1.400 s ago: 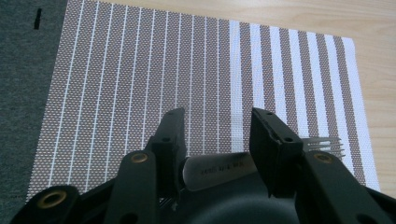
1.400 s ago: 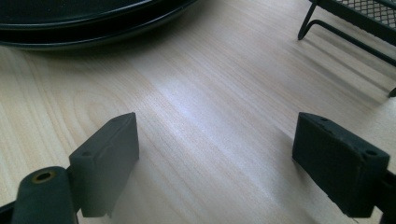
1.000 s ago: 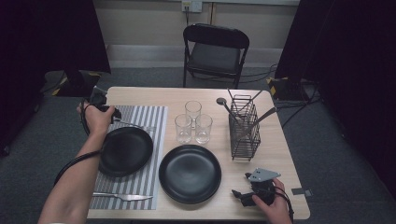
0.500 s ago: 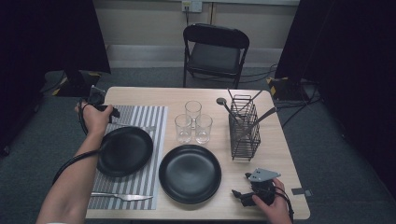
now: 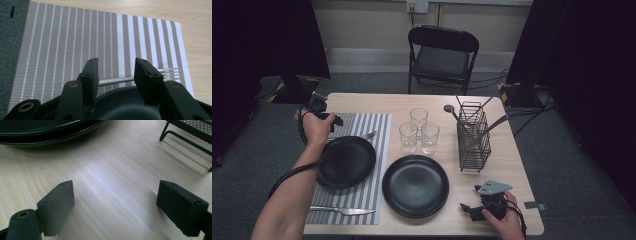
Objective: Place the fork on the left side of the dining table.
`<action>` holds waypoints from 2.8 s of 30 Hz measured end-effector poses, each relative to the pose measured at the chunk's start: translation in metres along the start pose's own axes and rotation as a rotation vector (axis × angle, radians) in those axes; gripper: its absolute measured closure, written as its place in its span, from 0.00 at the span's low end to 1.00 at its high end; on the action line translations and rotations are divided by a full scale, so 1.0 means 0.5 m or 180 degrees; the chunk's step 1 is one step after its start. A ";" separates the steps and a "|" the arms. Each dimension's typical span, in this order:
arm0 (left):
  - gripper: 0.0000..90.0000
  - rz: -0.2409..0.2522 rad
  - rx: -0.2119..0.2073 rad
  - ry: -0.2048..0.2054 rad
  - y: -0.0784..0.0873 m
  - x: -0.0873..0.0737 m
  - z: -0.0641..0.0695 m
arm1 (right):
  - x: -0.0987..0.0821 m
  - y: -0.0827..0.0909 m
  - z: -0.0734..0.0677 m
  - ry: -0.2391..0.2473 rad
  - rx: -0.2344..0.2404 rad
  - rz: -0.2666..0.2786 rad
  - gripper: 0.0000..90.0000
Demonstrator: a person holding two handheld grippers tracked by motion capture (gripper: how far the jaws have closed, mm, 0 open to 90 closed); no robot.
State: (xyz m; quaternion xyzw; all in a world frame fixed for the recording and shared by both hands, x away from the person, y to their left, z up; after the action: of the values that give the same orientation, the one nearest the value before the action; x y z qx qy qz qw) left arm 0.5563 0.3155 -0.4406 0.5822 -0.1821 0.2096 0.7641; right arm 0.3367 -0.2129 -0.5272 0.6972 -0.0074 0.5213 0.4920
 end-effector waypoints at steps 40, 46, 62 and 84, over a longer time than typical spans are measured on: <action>0.66 -0.0193 -0.0268 -0.0266 -0.103 -0.039 0.164 | 0.000 0.000 0.000 0.0003 0.0003 -0.0001 0.15; 0.66 -0.0213 -0.0289 -0.0255 -0.111 -0.041 0.174 | 0.000 0.000 0.000 0.0004 0.0003 -0.0001 0.15; 0.66 -0.0260 -0.0266 -0.0277 -0.136 -0.046 0.191 | 0.000 0.000 0.000 0.0000 0.0004 -0.0005 0.15; 0.78 -0.0278 -0.0299 -0.0323 -0.155 -0.043 0.195 | 0.000 0.000 0.000 0.0004 0.0003 0.0000 0.15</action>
State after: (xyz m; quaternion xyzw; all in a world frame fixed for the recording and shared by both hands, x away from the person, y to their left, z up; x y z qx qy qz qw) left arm 0.5761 0.2011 -0.4899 0.5629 -0.2047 0.1376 0.7888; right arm 0.3367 -0.2129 -0.5272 0.6972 -0.0069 0.5217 0.4916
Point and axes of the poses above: each handheld gripper's, and its own axes: y roughly backward along the jaws, x roughly out of its top, z roughly to its right, the point moved 4 cm from there along -y, roughly forward along the jaws, and after that the axes turned 2 degrees about -x, right-handed, at the moved point
